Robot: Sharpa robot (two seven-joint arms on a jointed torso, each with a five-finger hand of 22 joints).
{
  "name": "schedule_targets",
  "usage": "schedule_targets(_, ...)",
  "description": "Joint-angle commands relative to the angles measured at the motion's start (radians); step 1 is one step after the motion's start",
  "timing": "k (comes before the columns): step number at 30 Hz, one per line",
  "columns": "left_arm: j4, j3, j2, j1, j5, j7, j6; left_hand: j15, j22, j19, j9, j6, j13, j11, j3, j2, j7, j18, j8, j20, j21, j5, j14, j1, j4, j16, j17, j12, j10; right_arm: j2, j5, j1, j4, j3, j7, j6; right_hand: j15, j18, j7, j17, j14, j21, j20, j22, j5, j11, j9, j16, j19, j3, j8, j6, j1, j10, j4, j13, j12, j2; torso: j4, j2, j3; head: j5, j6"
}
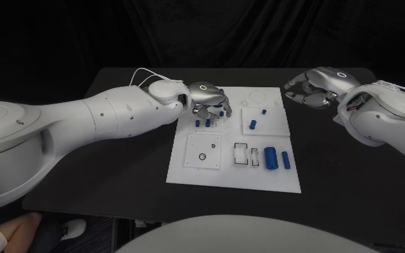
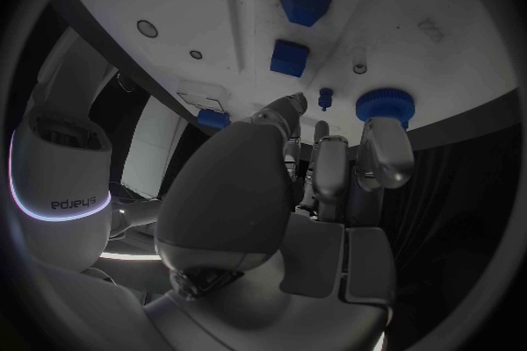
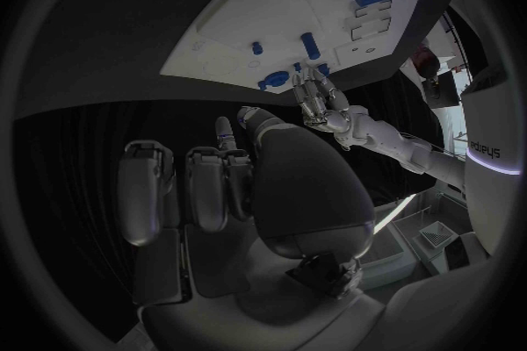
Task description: Assemble the parts on the task board
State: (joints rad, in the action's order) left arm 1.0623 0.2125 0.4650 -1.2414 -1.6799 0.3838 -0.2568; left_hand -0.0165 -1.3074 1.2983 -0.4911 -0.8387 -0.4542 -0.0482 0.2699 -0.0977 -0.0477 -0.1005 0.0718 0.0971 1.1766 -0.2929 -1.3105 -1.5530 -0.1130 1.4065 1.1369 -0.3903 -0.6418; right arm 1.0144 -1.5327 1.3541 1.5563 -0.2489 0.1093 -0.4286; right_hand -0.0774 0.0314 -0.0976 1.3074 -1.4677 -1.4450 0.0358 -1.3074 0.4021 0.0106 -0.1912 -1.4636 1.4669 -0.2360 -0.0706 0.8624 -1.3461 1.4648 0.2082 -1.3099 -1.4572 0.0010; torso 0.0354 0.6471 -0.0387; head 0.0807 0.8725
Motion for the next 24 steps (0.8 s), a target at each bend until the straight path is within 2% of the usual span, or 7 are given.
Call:
schedule_targets(1,-0.017,-0.001,-0.011,0.006,-0.015,-0.004,0.004,0.0,-0.143,0.009,0.004,-0.021,-0.005,-0.001,0.015,0.0,0.005,0.01,0.008,-0.001,0.006,-0.002,-0.01,0.015,0.002,0.008,0.005,-0.009,-0.022,0.0,-0.001,-0.002,0.0,0.001,0.003,-0.014,0.004,-0.001,0.004,0.095,-0.07,-0.003,0.002,-0.223,0.006,-0.002,0.002,-0.004,0.05,-0.005,0.004,0.001,0.0,0.006,0.0,-0.108,0.005,-0.007,-0.0024,0.0,-0.0004,0.0,0.0)
schedule_targets(7,-0.043,-0.001,-0.024,0.014,-0.016,-0.009,-0.008,-0.001,-0.145,0.013,0.005,-0.032,-0.008,-0.001,0.023,0.002,0.009,0.011,0.01,-0.001,0.009,-0.005,-0.015,0.016,0.003,0.012,0.011,-0.013,-0.03,-0.002,-0.001,-0.002,-0.001,0.001,0.004,-0.014,0.004,-0.001,0.004,0.095,-0.07,-0.003,0.002,-0.223,0.006,-0.002,0.002,-0.004,0.05,-0.005,0.004,0.001,0.0,0.006,0.0,-0.108,0.005,-0.007,-0.0046,0.0,0.0,-0.001,0.0)
schedule_targets(9,-0.05,-0.001,-0.029,0.016,-0.016,-0.011,-0.008,-0.001,-0.145,0.014,0.005,-0.034,-0.009,-0.001,0.025,0.002,0.01,0.011,0.011,-0.002,0.01,-0.006,-0.015,0.015,0.003,0.012,0.011,-0.013,-0.032,-0.003,-0.001,-0.002,-0.001,0.001,0.005,-0.012,0.004,-0.001,0.004,0.095,-0.07,-0.003,0.002,-0.223,0.006,-0.002,0.002,-0.004,0.05,-0.005,0.004,0.001,0.0,0.006,0.0,-0.108,0.005,-0.007,-0.0071,0.002,-0.0007,0.001,0.0)
schedule_targets(14,-0.058,-0.001,-0.035,0.019,-0.016,-0.015,-0.012,-0.001,-0.144,0.012,0.006,-0.04,-0.01,-0.002,0.03,0.004,0.014,0.01,0.011,-0.002,0.007,-0.01,-0.014,0.016,0.004,0.011,0.008,-0.013,-0.032,-0.004,-0.001,-0.002,-0.002,0.001,0.007,-0.009,0.004,-0.001,0.004,0.095,-0.07,-0.003,0.002,-0.223,0.006,-0.002,0.002,-0.004,0.05,-0.005,0.004,0.001,0.0,0.006,0.0,-0.108,0.005,-0.007,-0.0024,0.0,-0.0002,-0.004,0.0)
schedule_targets(20,-0.066,-0.001,-0.041,0.021,-0.016,-0.019,-0.016,0.0,-0.144,0.013,0.008,-0.041,-0.01,-0.002,0.037,0.007,0.017,0.01,0.009,-0.002,0.007,-0.014,-0.013,0.015,0.005,0.011,0.007,-0.011,-0.031,-0.005,-0.001,-0.002,-0.002,0.001,0.01,-0.005,0.004,-0.001,0.004,0.095,-0.07,-0.003,0.002,-0.223,0.006,-0.002,0.002,-0.004,0.05,-0.005,0.004,0.001,0.0,0.006,0.0,-0.108,0.005,-0.007,-0.0038,0.001,0.0001,-0.003,0.0)
schedule_targets(24,-0.077,-0.001,-0.047,0.022,-0.016,-0.017,-0.019,0.0,-0.145,0.013,0.01,-0.043,-0.01,-0.002,0.045,0.012,0.02,0.011,0.007,-0.003,0.008,-0.017,-0.014,0.015,0.005,0.012,0.008,-0.01,-0.033,-0.006,-0.001,-0.002,-0.003,0.001,0.012,-0.003,0.004,-0.001,0.004,0.094,-0.07,-0.003,0.002,-0.223,0.007,-0.002,0.002,-0.004,0.05,-0.007,0.004,0.0,0.003,0.006,0.0,-0.107,0.006,-0.007,-0.0018,0.001,0.0005,-0.003,0.0)
